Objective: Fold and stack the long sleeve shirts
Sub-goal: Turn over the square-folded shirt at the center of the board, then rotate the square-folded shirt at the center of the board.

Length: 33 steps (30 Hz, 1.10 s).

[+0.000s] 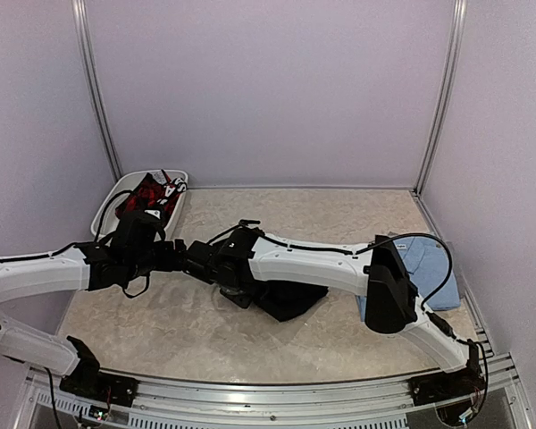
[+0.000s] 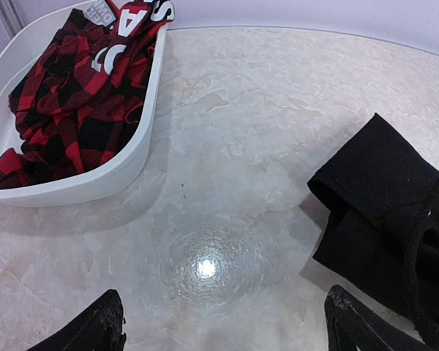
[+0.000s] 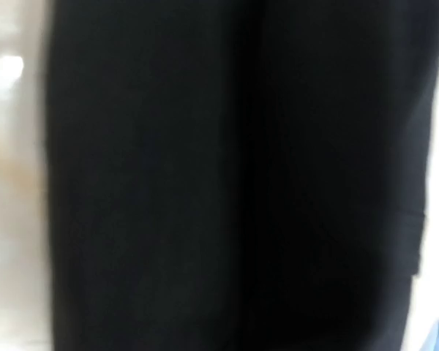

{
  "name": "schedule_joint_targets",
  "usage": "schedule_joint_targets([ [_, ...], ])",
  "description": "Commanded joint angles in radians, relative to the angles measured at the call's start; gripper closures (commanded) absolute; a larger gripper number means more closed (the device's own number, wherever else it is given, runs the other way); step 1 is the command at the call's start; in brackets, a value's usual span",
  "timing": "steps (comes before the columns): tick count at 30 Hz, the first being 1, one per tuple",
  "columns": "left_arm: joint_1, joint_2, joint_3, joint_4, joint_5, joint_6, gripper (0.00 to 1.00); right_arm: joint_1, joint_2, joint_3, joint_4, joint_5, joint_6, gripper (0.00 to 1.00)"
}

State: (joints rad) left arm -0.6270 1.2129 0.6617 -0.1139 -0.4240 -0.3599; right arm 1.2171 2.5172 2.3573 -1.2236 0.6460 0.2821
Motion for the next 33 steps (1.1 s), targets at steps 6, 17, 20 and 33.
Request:
schedule_joint_targets([
  [6,0.024,-0.04,-0.008,-0.028,-0.034,-0.013,0.09,0.055,-0.132,-0.169,0.209,-0.211,0.001,0.08],
  [17,0.022,-0.134,-0.124,0.102,0.151,-0.106,0.01,-0.05,-0.521,-0.627,0.532,-0.371,-0.037,0.01],
  [20,0.02,-0.147,-0.153,0.149,0.251,-0.167,0.01,-0.16,-0.579,-0.738,0.61,-0.442,-0.057,0.02],
  [33,-0.135,0.108,-0.191,0.433,0.374,-0.498,0.05,-0.539,-0.584,-0.99,0.884,-0.904,-0.036,0.02],
])
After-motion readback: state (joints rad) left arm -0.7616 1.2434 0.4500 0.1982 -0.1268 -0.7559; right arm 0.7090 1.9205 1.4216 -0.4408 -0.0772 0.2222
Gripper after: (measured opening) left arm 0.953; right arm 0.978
